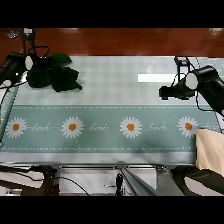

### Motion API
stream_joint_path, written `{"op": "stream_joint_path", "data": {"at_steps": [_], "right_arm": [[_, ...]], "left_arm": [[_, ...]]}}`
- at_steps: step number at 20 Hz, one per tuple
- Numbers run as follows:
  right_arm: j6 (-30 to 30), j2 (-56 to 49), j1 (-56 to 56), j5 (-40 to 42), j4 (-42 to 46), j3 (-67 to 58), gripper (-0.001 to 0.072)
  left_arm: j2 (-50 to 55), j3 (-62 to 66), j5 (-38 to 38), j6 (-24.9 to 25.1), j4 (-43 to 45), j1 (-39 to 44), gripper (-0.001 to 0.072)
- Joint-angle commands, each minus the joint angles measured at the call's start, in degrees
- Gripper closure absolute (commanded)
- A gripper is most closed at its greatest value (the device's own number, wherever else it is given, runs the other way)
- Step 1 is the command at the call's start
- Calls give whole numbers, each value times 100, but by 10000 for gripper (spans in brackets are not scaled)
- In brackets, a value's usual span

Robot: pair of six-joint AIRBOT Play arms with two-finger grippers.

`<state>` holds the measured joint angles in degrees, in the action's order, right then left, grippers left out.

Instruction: Fold the shirts.

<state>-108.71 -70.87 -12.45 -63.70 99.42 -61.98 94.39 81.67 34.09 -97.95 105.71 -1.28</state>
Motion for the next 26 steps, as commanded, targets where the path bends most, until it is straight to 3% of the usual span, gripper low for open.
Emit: {"op": "stream_joint_path", "data": {"at_steps": [1, 4, 5, 7, 9, 15, 22, 26], "right_arm": [[-13, -2, -4, -192, -199, 2, 88], [-13, -2, -4, -293, -186, 2, 88], [-15, -2, -4, -295, -190, 2, 88], [-15, -2, -4, -323, -201, 2, 89], [-144, -2, -4, -520, -179, 2, 89], [-258, 474, -4, -798, -76, 2, 89], [-79, 1504, -437, -822, -92, 2, 89], [-415, 1893, -828, -813, -2, 2, 88]], "left_arm": [[925, 734, 564, -33, -146, -92, 10], [1434, 1294, 1510, -31, -866, -79, 29], [1563, 1458, 1930, -31, -1180, -85, 144], [1714, 1705, 2667, 232, -1895, -98, 673], [1698, 1851, 3025, 1123, -2820, -96, 680], [461, 3062, 3095, 1147, -3842, 48, 682], [-1679, 3497, 2787, 1244, -3873, 772, 681], [-2559, 3373, 2791, 1174, -3871, 1460, 682]]}}
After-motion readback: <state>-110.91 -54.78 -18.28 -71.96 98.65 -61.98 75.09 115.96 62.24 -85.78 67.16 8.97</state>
